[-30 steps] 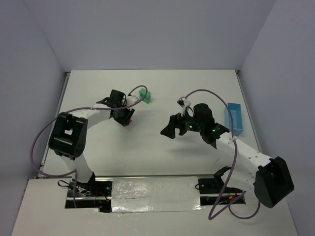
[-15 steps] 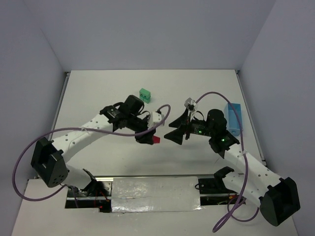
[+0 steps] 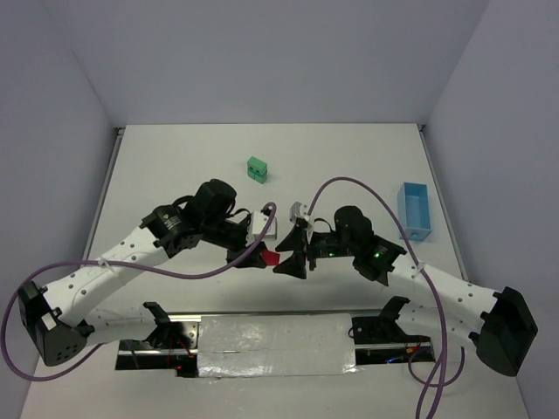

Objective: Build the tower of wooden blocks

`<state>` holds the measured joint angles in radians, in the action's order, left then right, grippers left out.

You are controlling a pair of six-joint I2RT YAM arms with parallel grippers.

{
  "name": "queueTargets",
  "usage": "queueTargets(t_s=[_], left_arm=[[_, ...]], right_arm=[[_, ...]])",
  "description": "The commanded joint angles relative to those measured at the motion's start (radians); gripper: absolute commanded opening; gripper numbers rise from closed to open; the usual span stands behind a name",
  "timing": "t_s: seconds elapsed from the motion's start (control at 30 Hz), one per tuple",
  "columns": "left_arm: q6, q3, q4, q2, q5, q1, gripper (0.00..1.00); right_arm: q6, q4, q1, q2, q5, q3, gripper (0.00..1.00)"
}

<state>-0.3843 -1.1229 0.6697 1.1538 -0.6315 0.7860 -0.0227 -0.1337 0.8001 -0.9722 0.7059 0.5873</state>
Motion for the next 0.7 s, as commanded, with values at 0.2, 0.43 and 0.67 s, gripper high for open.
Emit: queueTargets(t_s=[0.2, 0.43, 0.67], left_arm=[[-0.016, -0.011, 0.047, 0.052, -0.083, 0.005, 0.04], [-0.016, -0.02, 0.059, 0.073, -0.09, 0.007, 0.04], [0.005, -0.011, 0.041, 0.058, -0.037, 0.006, 0.03]], right_arm=[[0.084, -0.122, 0.054, 0.108, -0.12, -0.033, 0.72], [0.128, -0.095, 0.097, 0.086, -0.097, -0.015, 0.71], [0.15, -0.037, 0.122, 0.044, -0.131, 0.011, 0.71]])
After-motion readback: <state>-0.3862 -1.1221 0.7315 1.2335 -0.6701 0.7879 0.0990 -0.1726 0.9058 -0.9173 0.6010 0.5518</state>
